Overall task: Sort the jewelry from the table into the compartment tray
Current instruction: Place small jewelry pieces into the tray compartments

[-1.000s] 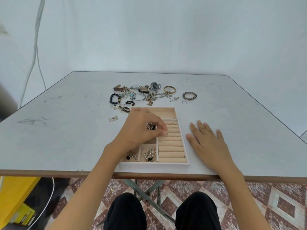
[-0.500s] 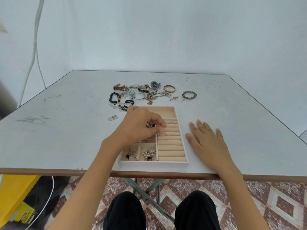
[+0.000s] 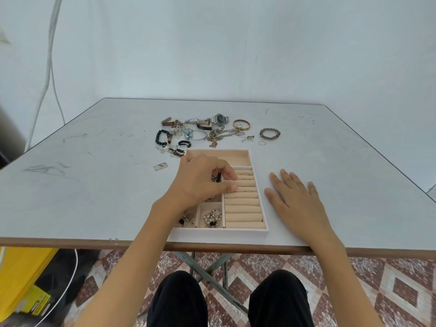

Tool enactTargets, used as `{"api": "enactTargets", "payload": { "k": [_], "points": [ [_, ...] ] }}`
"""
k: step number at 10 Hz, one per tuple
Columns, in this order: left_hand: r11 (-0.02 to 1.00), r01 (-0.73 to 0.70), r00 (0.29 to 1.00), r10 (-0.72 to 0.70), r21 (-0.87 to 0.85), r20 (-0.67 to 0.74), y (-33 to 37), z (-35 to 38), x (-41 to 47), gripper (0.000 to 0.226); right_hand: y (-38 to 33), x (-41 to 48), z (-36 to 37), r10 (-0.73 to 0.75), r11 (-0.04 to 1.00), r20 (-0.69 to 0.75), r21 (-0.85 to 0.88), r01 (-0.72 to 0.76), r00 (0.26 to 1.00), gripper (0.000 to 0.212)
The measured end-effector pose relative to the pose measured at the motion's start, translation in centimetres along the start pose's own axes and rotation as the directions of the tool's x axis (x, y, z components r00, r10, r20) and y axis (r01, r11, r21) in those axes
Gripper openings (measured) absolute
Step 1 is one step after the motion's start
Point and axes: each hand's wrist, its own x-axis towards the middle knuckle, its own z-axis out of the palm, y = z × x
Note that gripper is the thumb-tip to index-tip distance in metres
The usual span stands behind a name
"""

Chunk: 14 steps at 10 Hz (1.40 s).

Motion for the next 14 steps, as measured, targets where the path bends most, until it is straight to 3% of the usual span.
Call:
{"api": "enactTargets", "payload": {
  "k": [3, 4, 5, 6, 7, 8, 9, 10, 11, 12, 13, 14],
  "points": [
    [1.000, 0.012, 1.000, -0.012, 0.010, 0.000, -0.1, 0.0, -0.1, 0.019, 0.0, -0.1, -0.1, 0.000, 1.000, 0.001, 0.007, 0.000, 1.000, 0.056],
    [0.996, 0.005, 0.999, -0.009, -0.091, -0.040, -0.3, -0.3, -0.5, 0.020, -0.1, -0.2, -0.1, 0.000, 1.000, 0.002, 0.014, 0.000, 1.000, 0.056],
    [0.973, 0.052, 0.978, -0.095, -0.224, -0.185, -1.1, -1.5, -0.8, 0.017, -0.1, -0.2, -0.1, 0.001, 1.000, 0.002, 0.022, -0.001, 1.000, 0.056],
    [0.981, 0.103, 0.935, -0.152, -0.164, -0.320, -3.7, -3.4, -0.9, 0.010, -0.1, -0.2, -0.1, -0.001, 1.000, 0.004, 0.019, 0.001, 1.000, 0.056],
    [0.977, 0.206, 0.919, -0.213, -0.059, -0.332, -7.5, -4.9, -1.5, 0.007, -0.1, -0.2, -0.1, 0.000, 1.000, 0.008, 0.015, 0.000, 1.000, 0.056],
    [0.951, 0.294, 0.929, -0.261, 0.097, -0.261, -9.8, -5.4, -2.6, 0.014, -0.1, -0.2, -0.1, 0.001, 1.000, 0.009, 0.007, -0.001, 1.000, 0.056],
    [0.906, 0.304, 0.952, -0.281, 0.294, -0.121, -10.7, -4.9, -3.3, 0.033, -0.2, -0.1, -0.1, 0.003, 1.000, 0.015, -0.006, -0.003, 1.000, 0.056],
    [0.876, 0.290, 0.954, -0.297, 0.386, -0.044, -10.5, -4.5, -3.6, 0.042, -0.4, -0.2, -0.6, 0.000, 1.000, 0.019, -0.016, 0.000, 1.000, 0.056],
    [0.880, 0.296, 0.953, -0.301, 0.371, -0.047, -10.4, -4.5, -3.5, 0.043, -0.1, 0.5, -2.1, -0.003, 1.000, 0.020, -0.021, 0.004, 1.000, 0.051],
    [0.877, 0.294, 0.954, -0.295, 0.380, -0.057, -10.4, -4.4, -3.5, 0.042, 0.6, 3.6, -4.5, 0.021, 0.988, 0.060, 0.151, -0.030, 0.998, 0.032],
    [0.891, 0.319, 0.947, -0.310, 0.323, -0.083, -10.5, -4.7, -3.3, 0.043, 1.2, 8.4, -5.4, 0.051, 0.952, 0.027, 0.300, -0.057, 0.998, 0.022],
    [0.899, 0.376, 0.925, -0.352, 0.223, -0.142, -10.0, -5.2, -2.5, 0.040, 1.6, 12.9, -4.5, 0.056, 0.953, -0.051, 0.299, -0.038, 0.997, 0.022]
  ]
}}
